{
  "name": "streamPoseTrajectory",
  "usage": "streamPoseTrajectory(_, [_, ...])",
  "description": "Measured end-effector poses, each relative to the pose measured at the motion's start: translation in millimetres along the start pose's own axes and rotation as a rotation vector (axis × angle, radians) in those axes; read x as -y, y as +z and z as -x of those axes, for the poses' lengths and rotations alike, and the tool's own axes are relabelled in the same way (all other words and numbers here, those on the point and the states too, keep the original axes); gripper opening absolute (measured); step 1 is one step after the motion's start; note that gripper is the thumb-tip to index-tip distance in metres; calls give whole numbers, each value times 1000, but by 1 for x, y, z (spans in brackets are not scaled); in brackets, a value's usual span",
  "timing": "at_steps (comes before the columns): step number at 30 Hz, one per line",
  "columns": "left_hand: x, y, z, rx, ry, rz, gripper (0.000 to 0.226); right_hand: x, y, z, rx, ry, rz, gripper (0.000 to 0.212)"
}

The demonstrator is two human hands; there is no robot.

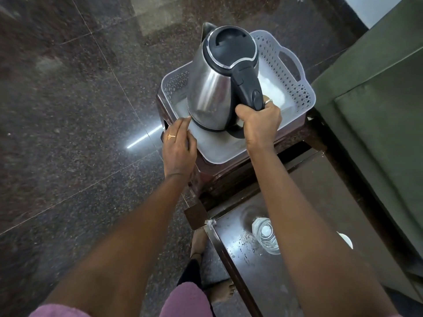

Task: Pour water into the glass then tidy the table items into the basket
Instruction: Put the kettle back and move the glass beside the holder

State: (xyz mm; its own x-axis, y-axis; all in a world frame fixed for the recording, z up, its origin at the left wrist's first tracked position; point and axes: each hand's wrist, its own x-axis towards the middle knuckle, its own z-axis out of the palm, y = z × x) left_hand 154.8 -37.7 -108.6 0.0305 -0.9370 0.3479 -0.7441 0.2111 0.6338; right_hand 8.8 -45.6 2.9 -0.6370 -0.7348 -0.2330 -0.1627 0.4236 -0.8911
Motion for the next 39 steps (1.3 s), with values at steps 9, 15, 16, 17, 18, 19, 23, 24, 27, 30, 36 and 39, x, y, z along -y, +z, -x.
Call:
streamPoseTrajectory(9, [-7,-3,2,49,-107,52,35,5,-11,3,113,4,22,20])
streamPoseTrajectory(15, [-19,-4,6,103,-266,99,40,-22,-50,17,148,-231,295,46])
streamPoseTrajectory(16, [-21,-4,7,110,-266,86,41,-31,-62,22,126,-233,304,53])
streamPoseTrajectory(17, [-23,-4,10,115,-262,75,43,-43,-75,28,102,-224,312,56])
streamPoseTrajectory(18, [-25,-4,15,116,-248,69,44,-58,-86,34,81,-211,338,58])
streamPoseTrajectory(19, [-29,-5,23,119,-220,74,46,-75,-97,42,62,-187,393,60])
streamPoseTrajectory(23, [-56,-9,76,256,-24,196,52,-141,-130,80,165,99,712,86])
streamPoseTrajectory(24, [-64,-10,92,327,31,236,53,-156,-134,90,206,174,756,94])
streamPoseTrajectory(27, [-76,-5,135,534,189,313,51,-183,-139,119,286,263,790,109])
streamPoseTrajectory(30, [-75,2,168,737,219,326,53,-196,-136,136,327,277,808,116])
streamPoseTrajectory(36, [-80,13,190,1078,89,260,61,-210,-123,145,247,319,715,104])
streamPoseTrajectory(39, [-84,16,194,1122,88,222,60,-209,-119,142,214,301,743,89])
